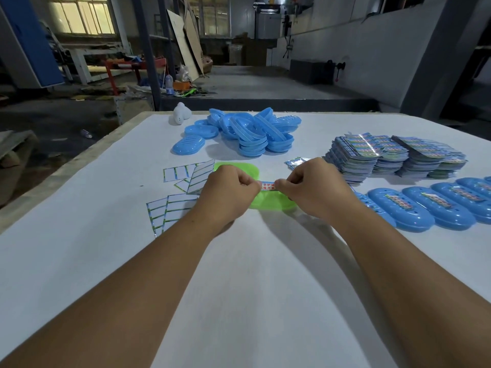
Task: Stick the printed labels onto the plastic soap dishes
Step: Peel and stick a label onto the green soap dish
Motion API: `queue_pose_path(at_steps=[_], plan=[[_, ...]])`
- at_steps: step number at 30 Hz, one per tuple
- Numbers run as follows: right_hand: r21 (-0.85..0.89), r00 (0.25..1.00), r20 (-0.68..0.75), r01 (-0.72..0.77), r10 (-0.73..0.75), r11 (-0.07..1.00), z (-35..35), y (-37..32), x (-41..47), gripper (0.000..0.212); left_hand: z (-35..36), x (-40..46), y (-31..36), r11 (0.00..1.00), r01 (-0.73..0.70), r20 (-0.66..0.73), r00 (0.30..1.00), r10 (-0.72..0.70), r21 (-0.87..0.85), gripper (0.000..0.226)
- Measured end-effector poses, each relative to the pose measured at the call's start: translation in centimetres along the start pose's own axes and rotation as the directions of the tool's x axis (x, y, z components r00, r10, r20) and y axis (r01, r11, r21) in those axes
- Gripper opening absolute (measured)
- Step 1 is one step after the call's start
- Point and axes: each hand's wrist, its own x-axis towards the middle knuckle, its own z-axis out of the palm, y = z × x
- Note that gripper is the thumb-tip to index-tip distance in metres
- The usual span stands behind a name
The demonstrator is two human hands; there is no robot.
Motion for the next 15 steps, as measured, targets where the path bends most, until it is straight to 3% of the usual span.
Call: queue_pose_path(at_steps=[15], plan=[[-0.04,0.999,0.023,-0.03,0.031,0.999,0.24,-0.28,0.1,0.03,0.38,-0.13,0.48,0.971,-0.04,-0.031,0.998,0.049,0.235,0.016]])
